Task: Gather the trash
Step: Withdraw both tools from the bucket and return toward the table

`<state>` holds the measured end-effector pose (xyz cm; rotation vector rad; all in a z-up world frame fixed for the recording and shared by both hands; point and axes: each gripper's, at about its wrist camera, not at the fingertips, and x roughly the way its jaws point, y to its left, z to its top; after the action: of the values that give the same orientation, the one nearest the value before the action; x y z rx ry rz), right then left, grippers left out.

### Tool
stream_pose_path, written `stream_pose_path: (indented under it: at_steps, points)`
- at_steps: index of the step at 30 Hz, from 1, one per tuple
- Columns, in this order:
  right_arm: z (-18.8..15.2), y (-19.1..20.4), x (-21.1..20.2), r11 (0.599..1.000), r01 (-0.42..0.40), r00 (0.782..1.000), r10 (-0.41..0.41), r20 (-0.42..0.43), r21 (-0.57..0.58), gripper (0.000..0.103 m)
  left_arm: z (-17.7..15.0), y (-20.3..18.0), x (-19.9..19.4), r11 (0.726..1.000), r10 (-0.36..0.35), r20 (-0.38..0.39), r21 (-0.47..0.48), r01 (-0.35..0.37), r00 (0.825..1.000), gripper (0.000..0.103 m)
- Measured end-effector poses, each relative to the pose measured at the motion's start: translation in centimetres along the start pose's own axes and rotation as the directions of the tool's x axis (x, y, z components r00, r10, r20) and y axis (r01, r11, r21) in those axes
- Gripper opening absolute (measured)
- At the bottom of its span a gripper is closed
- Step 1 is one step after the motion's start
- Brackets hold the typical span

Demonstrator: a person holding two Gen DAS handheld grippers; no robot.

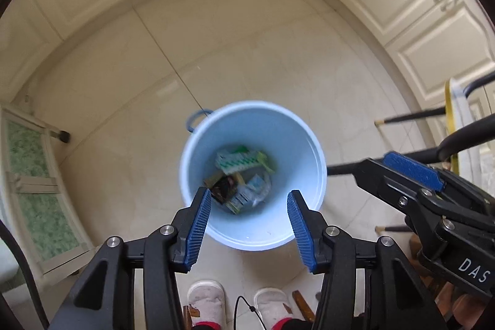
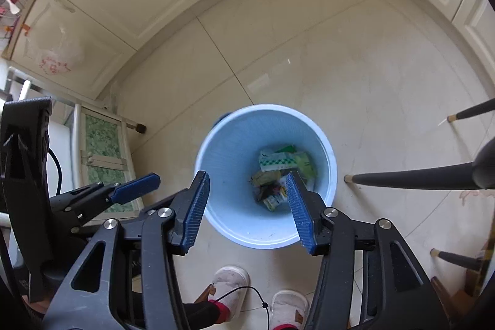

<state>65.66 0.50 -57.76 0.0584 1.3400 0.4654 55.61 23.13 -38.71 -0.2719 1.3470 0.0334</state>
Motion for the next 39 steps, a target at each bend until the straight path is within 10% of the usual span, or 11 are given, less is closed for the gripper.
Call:
stream_pose_path:
  at_steps: [6,11,16,26,39]
  points:
    - [-0.6,4.9,-7.3,0.995,0.042,0.990,-0.030,0.135,-0.089,0.057,-2.8,-0.3,-9.0,0.997,0.072,0.183,-0.012,-0.071,0.981,0.057]
    - [-2.3,9.5,-16.3,0.982,0.096,0.953,-0.043,0.300,-0.165,0.066,-6.7,-2.6,-17.5,0.996,0.079,0.366,0.003,-0.086,0.927,0.062]
    - [-6.2,12.7,-26.8,0.969,0.146,0.879,-0.034,0.476,-0.200,0.074,-11.2,-5.7,-26.1,0.995,0.058,0.557,0.033,-0.093,0.829,0.078]
    - [-17.1,15.6,-45.9,0.950,0.288,0.651,-0.100,0.752,-0.124,0.103,-23.0,-14.0,-36.9,0.988,-0.049,0.809,0.127,-0.093,0.586,0.102]
    - [-28.9,16.8,-62.5,0.934,0.357,0.403,-0.185,0.896,0.032,0.103,-38.9,-19.2,-40.6,0.974,-0.129,0.919,0.187,-0.124,0.373,0.102]
